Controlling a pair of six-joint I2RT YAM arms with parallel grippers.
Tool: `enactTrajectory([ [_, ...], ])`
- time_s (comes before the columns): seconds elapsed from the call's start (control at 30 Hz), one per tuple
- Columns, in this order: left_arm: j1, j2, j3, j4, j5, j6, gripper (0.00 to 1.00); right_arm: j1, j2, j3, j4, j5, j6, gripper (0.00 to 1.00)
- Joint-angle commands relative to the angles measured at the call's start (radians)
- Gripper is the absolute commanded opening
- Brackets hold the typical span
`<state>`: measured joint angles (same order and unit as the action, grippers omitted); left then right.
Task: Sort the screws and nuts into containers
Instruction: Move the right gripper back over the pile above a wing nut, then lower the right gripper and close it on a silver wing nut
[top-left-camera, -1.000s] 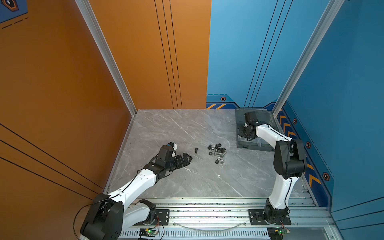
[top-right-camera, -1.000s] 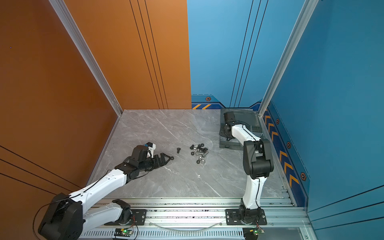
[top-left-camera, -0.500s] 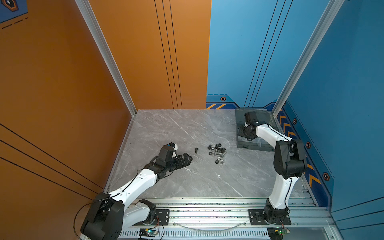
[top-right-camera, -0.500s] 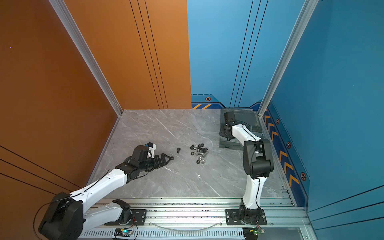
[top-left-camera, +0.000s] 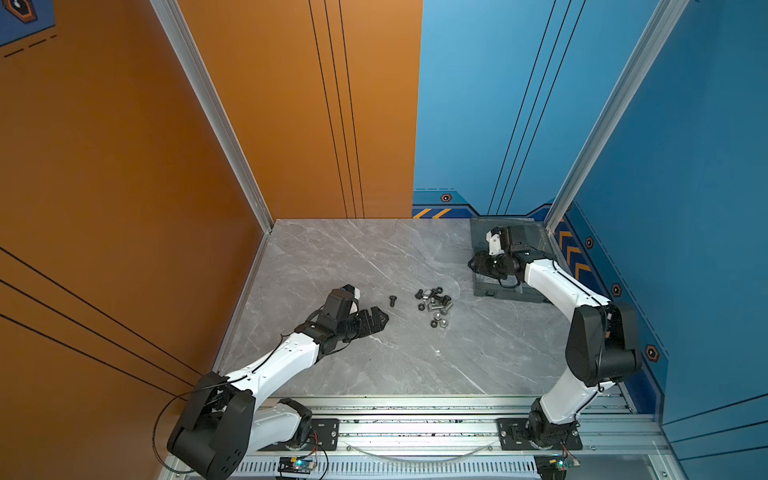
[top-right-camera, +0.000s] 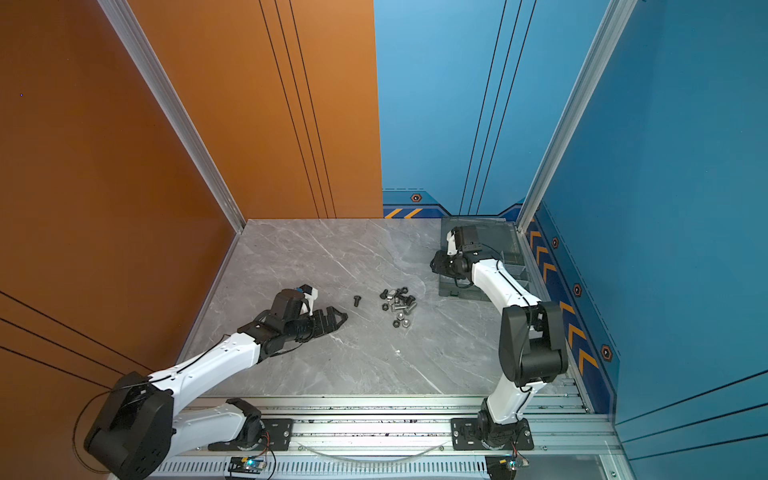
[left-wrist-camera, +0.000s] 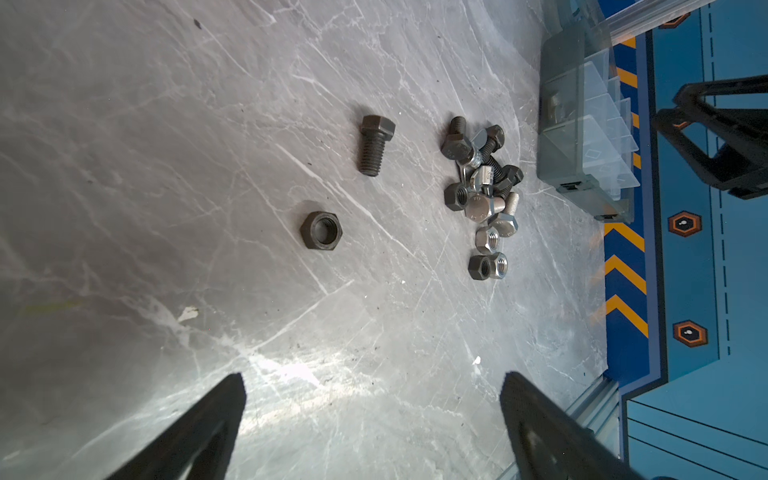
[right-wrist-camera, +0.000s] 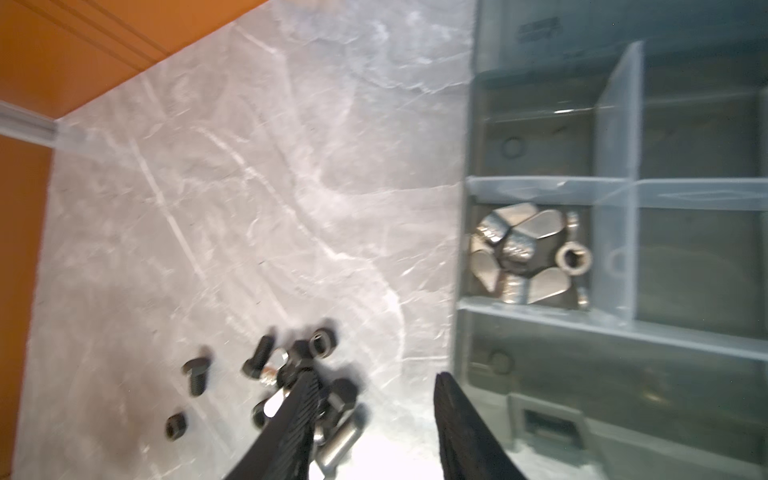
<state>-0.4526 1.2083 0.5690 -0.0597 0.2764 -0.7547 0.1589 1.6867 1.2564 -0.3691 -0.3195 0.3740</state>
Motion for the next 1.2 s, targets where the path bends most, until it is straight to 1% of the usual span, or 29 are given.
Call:
enactTrajectory([
  [0.0,-0.012,0.007,0.018,0.008,-0.02,-0.011,0.98,0.058,-0.042,-0.054,0.033,-0.064,0.028,0.49],
  [0.1,-0.016,0.008,0.013,0.015,-0.022,-0.016,0.98,0.129,-0.057,-0.08,0.053,-0.026,0.052,0.49],
  [0.23,-0.023,0.005,0.012,0.012,-0.02,-0.016,0.98,0.232,-0.034,-0.065,0.032,0.067,0.054,0.49],
  [0.43,-0.023,-0.004,0.009,0.009,-0.023,-0.011,0.98,0.326,0.041,-0.011,-0.006,0.184,0.075,0.49],
  [0.53,-0.023,-0.006,0.006,0.007,-0.023,-0.009,0.98,0.355,0.076,0.014,-0.021,0.237,0.092,0.49],
  [0.8,-0.023,-0.01,0.006,0.004,-0.02,-0.008,0.98,0.414,0.185,0.115,-0.093,0.318,0.085,0.49],
  [1.17,-0.019,-0.014,0.001,0.001,-0.027,-0.006,0.98,0.432,0.266,0.155,-0.108,0.308,0.075,0.45],
])
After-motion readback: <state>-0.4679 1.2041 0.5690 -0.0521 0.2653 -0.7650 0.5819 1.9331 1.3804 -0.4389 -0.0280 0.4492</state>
